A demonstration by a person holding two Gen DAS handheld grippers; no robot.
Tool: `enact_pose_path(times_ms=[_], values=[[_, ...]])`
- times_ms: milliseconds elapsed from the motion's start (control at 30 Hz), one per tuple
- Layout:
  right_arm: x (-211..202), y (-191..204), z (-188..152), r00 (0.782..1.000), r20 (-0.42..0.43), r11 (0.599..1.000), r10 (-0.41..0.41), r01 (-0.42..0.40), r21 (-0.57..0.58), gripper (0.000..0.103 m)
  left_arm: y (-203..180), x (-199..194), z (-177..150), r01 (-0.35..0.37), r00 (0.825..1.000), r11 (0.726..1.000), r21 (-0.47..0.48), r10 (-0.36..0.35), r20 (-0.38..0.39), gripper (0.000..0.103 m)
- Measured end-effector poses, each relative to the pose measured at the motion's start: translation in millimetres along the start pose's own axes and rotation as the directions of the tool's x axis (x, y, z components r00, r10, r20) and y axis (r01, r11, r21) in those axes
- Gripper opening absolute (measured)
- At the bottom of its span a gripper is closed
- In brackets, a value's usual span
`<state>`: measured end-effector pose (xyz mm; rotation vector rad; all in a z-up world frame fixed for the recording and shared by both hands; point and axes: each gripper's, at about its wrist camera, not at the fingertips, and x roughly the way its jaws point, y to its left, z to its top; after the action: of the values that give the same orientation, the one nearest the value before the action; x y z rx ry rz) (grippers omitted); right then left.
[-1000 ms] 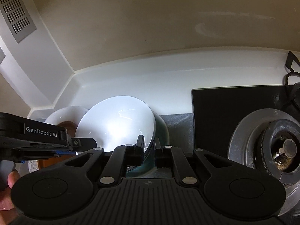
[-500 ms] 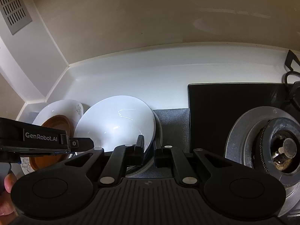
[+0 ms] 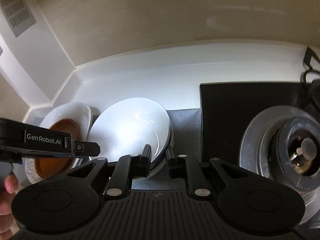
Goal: Organize plates and bowls
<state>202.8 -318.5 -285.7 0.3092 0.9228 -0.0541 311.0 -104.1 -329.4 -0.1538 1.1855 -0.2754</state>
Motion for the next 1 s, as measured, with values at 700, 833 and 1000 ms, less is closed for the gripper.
enact_pose_path(times_ms=[700, 833, 1000], values=[[14.8, -15.3, -9.3, 0.996, -0.055, 0.987, 0.074, -0.066, 0.148, 0.022, -1.5, 7.2, -8.7, 0.026, 0.996, 1.0, -0.017, -0.028, -0.09, 0.023], [-8.8, 1.2, -7.6, 0.993, -0.056, 0.987, 0.1, -0.092, 0.13, 0.022, 10.9, -34.2, -21.3, 0.014, 0.999, 0.998, -0.06, -0.017, -0.047, 0.023], [-32.8, 53.9, -9.9, 0.983, -0.048, 0.983, 0.179, -0.176, 0.051, 0.022, 63.4, -92.8, -43.0, -0.032, 0.999, 0.981, -0.193, 0.027, -0.026, 0.023]])
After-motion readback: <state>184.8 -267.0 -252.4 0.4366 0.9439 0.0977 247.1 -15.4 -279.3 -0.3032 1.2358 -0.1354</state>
